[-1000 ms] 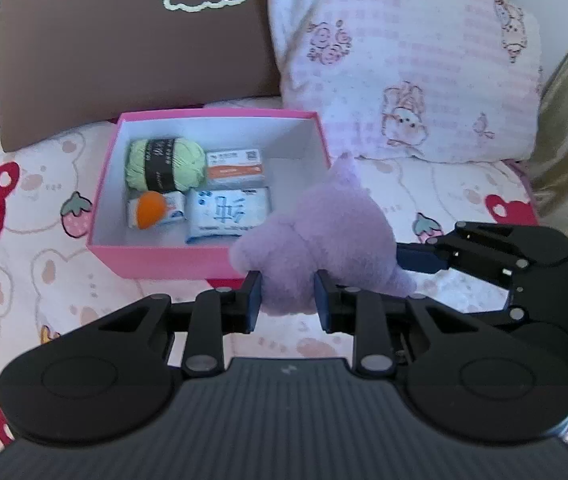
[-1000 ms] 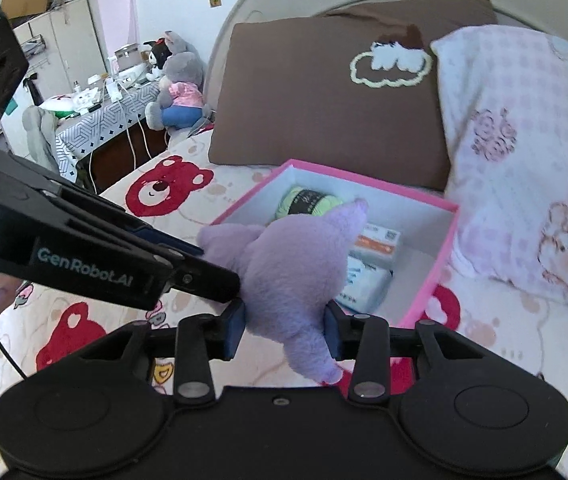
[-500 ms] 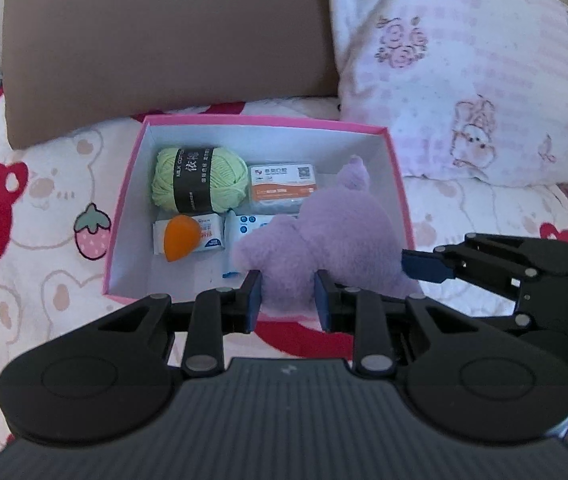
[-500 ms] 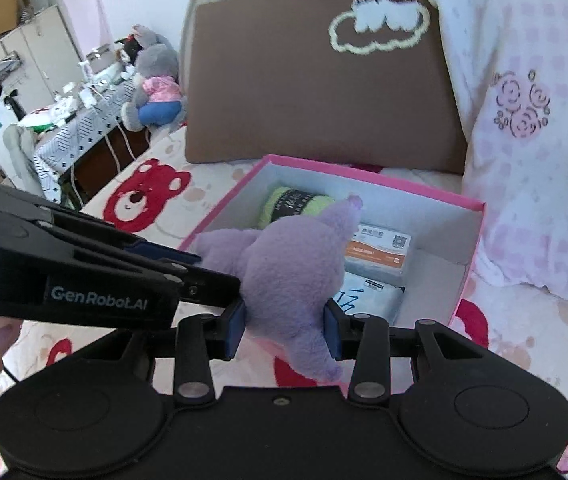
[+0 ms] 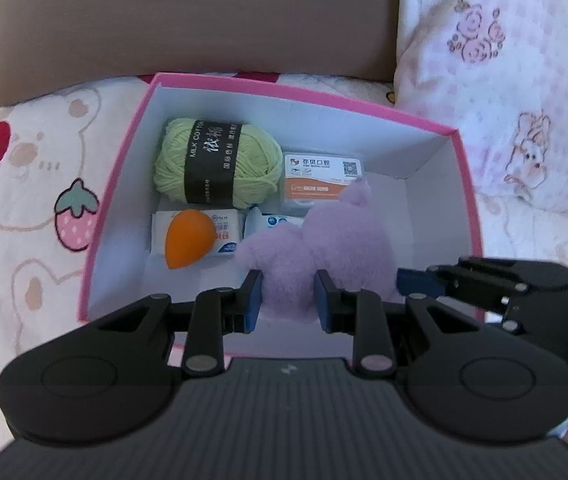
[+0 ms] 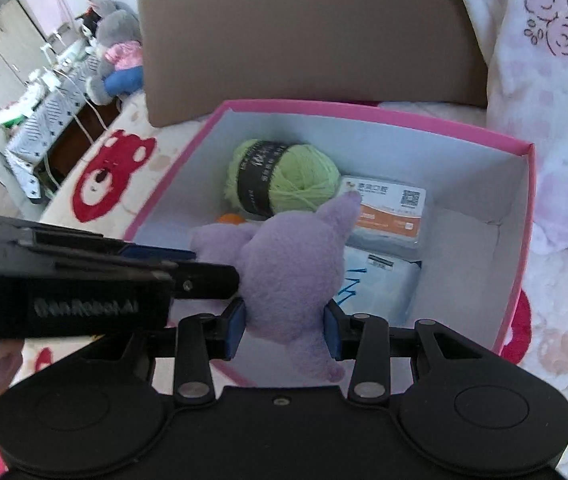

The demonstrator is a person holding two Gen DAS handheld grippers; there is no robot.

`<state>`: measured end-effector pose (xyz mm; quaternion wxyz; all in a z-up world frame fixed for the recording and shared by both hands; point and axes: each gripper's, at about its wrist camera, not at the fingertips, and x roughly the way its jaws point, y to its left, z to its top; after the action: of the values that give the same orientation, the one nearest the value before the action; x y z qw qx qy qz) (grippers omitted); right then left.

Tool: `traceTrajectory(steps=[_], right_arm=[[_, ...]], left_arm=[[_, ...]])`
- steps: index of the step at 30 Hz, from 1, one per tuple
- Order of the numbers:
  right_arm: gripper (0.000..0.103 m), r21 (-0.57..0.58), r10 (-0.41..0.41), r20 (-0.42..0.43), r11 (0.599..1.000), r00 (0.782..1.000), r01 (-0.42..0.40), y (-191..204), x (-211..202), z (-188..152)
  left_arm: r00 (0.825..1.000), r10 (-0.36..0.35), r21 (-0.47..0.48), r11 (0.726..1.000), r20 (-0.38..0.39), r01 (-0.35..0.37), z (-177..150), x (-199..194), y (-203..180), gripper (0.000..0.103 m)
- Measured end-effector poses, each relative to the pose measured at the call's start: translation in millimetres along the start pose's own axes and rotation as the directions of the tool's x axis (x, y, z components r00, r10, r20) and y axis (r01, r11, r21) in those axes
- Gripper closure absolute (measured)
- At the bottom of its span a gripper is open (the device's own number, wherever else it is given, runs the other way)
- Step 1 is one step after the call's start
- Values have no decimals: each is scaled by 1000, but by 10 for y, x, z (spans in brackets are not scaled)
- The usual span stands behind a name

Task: Organize objects
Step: 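Lower the plush toy into the pink box onto the wet-wipe pack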

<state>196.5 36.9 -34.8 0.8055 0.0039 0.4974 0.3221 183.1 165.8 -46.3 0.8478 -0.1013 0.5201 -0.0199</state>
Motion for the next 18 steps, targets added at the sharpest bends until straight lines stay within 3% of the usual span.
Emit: traceTrajectory(steps=[9,12,15,18], right_arm=[[58,-94,-101,-25,991,995,98,-18,287,66],[58,-142,-146,-23,980,989,141,3,321,73],[58,-141,-139,-35,981,990,132,-27,369,84],[58,-111,-116,-49,988,992,110,-99,408,71]], left_arm=[[999,-39,-74,996,3,39,62,356,158,76],[1000,-12,-18,1000,23,13,63,437,82,78],[999,9,11,1000,31,-10,52,510,44,80],[999,-33,-17,999,9,33,67,586,103,81]])
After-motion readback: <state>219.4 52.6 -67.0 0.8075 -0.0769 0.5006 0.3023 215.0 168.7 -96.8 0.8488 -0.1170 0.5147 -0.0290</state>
